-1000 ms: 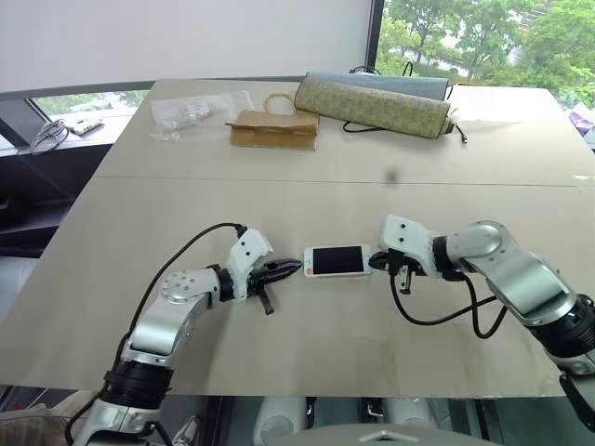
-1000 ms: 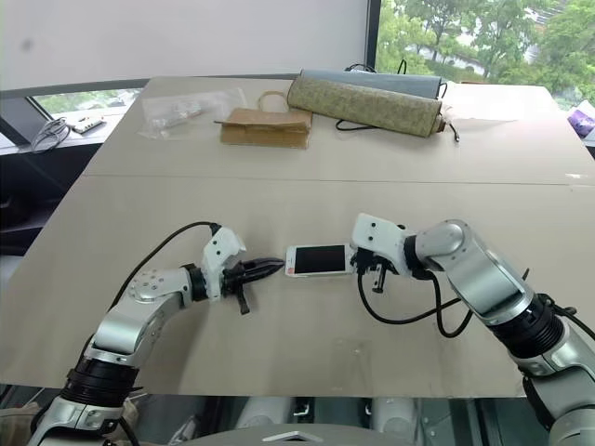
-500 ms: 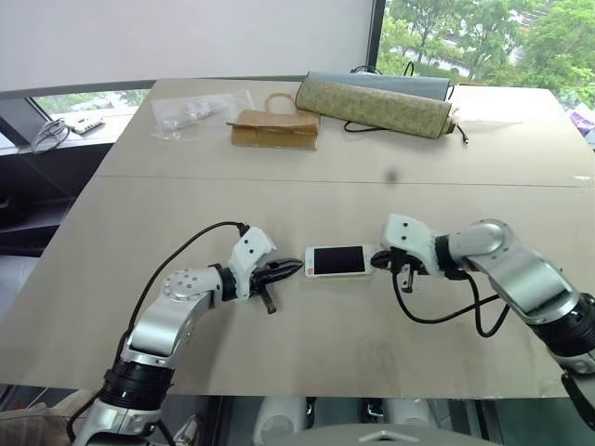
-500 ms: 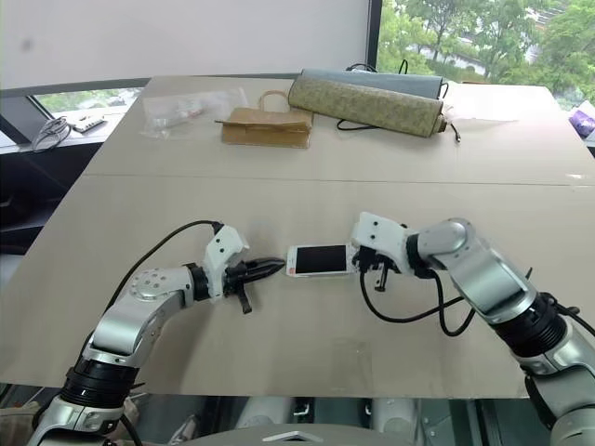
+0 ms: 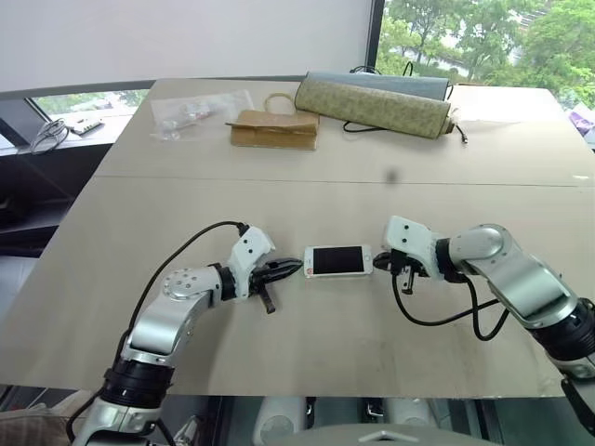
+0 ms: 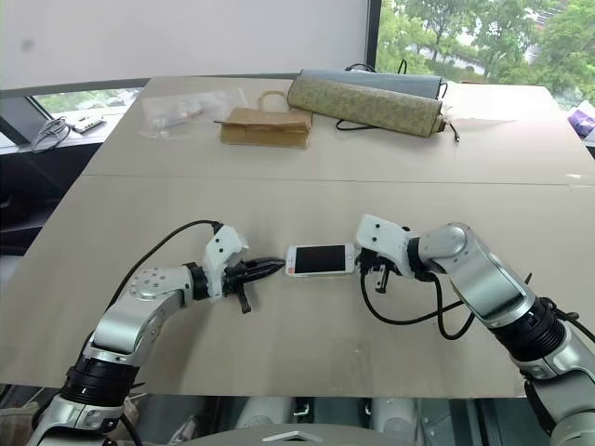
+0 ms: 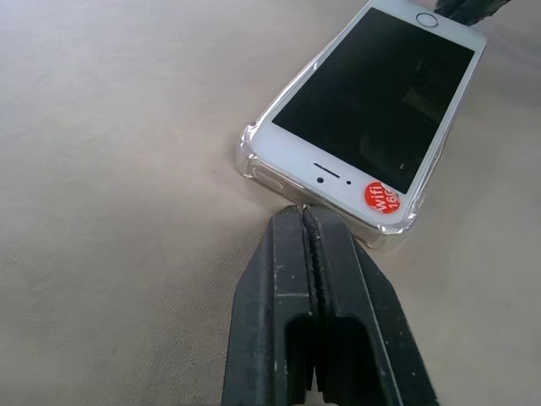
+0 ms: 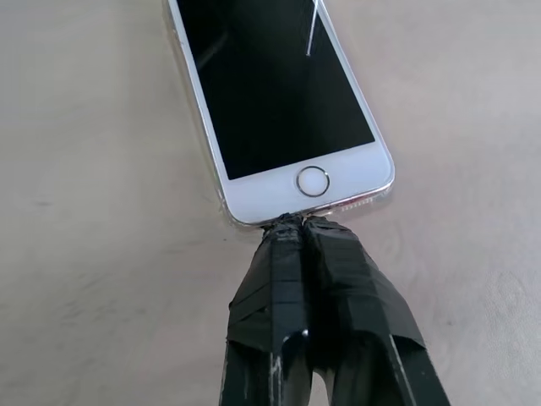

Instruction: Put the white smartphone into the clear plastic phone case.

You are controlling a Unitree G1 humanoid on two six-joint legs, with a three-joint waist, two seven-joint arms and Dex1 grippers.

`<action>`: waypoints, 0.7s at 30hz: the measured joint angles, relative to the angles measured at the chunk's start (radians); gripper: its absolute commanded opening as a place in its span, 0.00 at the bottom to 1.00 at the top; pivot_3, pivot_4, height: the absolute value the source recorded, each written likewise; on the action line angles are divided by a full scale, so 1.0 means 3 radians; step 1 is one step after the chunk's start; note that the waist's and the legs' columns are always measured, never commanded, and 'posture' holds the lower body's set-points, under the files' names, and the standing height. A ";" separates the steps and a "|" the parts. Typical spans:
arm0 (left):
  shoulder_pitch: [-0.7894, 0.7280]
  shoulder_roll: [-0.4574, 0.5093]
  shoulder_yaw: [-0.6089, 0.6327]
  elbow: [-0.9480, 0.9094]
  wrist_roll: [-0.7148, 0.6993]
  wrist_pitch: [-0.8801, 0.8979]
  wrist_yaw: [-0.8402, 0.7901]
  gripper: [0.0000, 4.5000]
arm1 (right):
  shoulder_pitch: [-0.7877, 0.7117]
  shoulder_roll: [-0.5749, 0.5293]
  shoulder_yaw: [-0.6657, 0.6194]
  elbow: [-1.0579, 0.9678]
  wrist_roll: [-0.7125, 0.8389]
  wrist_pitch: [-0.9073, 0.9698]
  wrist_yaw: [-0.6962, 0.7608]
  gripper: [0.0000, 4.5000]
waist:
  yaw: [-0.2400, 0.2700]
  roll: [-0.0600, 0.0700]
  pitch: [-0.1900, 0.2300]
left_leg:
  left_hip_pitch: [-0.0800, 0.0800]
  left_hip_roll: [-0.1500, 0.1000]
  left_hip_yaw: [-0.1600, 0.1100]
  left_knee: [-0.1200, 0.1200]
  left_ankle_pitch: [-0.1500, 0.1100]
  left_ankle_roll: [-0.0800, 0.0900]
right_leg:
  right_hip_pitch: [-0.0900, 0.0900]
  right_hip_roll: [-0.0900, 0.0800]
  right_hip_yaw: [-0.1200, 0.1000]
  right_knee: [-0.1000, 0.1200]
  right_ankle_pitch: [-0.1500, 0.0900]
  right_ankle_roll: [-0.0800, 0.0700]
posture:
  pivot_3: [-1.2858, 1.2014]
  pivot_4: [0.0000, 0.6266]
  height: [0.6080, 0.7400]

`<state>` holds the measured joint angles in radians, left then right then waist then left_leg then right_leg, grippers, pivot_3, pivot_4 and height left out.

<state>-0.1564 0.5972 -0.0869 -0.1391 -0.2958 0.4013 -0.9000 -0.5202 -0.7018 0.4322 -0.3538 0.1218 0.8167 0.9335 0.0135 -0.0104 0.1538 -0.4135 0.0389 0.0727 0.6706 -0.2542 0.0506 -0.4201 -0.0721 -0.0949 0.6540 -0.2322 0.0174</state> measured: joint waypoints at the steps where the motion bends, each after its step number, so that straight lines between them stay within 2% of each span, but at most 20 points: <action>1: -0.0001 0.0004 0.0001 0.0008 0.0001 -0.0010 -0.0004 0.01 | -0.0005 0.0012 0.0001 0.0015 -0.0002 -0.0002 0.0001 0.00 | 0.0000 0.0000 0.0000 | 0.0001 0.0000 0.0000 0.0000 0.0000 0.0000 | 0.0000 0.0000 0.0000 0.0002 0.0000 0.0000 | 0.52 0.24 1.00; 15: 0.0003 0.0010 0.0032 0.0018 -0.0015 0.0024 0.0015 0.01 | -0.0057 0.0094 0.0060 0.0062 -0.0105 -0.0032 0.0028 0.00 | -0.0009 0.0000 0.0000 | 0.0007 0.0003 0.0001 0.0000 0.0000 0.0000 | 0.0000 0.0003 0.0001 0.0011 0.0000 -0.0001 | 0.52 0.24 1.00; 21: -0.0042 -0.0073 0.0362 0.0107 -0.0340 0.0301 0.0097 0.01 | 0.0090 -0.0015 -0.0090 0.0037 -0.0038 -0.0044 0.0019 0.00 | 0.0000 -0.0004 0.0002 | -0.0002 0.0002 0.0000 0.0001 0.0000 -0.0001 | -0.0005 0.0002 0.0002 0.0007 0.0000 -0.0001 | 0.52 0.24 1.00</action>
<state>-0.1691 0.5753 0.0216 -0.1071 -0.3979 0.4915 -0.8710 -0.4932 -0.7064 0.4052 -0.3427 0.1104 0.8034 0.9391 0.0134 -0.0115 0.1543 -0.4142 0.0396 0.0727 0.6708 -0.2541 0.0504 -0.4215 -0.0716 -0.0941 0.6562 -0.2322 0.0173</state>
